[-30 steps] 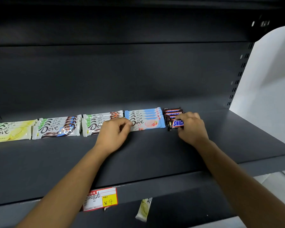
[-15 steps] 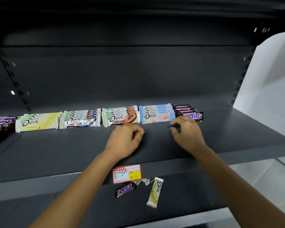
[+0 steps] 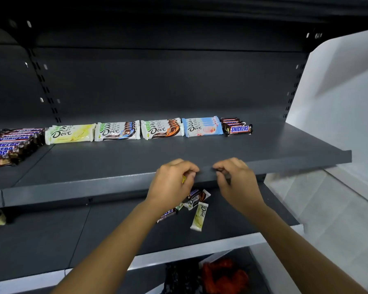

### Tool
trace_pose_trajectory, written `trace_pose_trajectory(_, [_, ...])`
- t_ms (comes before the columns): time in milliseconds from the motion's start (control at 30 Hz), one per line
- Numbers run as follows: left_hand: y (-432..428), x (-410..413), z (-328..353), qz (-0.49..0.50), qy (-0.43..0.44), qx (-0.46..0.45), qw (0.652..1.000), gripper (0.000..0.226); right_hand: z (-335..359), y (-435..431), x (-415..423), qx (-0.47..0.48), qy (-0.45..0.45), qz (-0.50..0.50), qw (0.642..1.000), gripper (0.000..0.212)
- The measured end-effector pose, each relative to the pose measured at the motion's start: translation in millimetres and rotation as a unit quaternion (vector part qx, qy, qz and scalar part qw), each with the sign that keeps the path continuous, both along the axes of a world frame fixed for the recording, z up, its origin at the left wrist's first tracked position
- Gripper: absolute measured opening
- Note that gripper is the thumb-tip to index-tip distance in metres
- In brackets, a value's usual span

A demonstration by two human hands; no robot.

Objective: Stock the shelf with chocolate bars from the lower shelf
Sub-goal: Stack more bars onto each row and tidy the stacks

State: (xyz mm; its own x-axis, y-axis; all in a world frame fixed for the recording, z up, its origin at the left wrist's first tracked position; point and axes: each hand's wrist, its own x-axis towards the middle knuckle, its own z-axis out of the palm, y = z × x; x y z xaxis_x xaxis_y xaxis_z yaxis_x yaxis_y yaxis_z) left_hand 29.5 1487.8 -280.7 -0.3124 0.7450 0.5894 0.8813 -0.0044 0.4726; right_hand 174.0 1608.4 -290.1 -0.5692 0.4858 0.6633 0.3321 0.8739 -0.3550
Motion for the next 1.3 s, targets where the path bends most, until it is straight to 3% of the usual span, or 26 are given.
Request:
trace_pose_trajectory(300, [-23,6,-48,-0.014,-0.002,-0.053,0.998,0.016,-51,-18,25,-0.089,-0.089,-0.021,0.992,0.021])
trace_pose_trajectory(733, [-2,-41,-157,0.079,-0.037,-0.215,0.973,0.034,-161,14,-11,-0.144,-0.193,0.000,0.971,0.023])
trace_pose_trajectory(1133, [40,-87,-256,0.173,-0.051,-0.376,0.909,0.053,-255,67,-58,-0.093,-0.369,0.056,0.923,0.055])
trace_pose_trajectory(1300, [55,-102,-285,0.192,-0.056,-0.407,0.891,0.061,-278,87,-82,-0.140,-0.434,0.043,0.889,0.067])
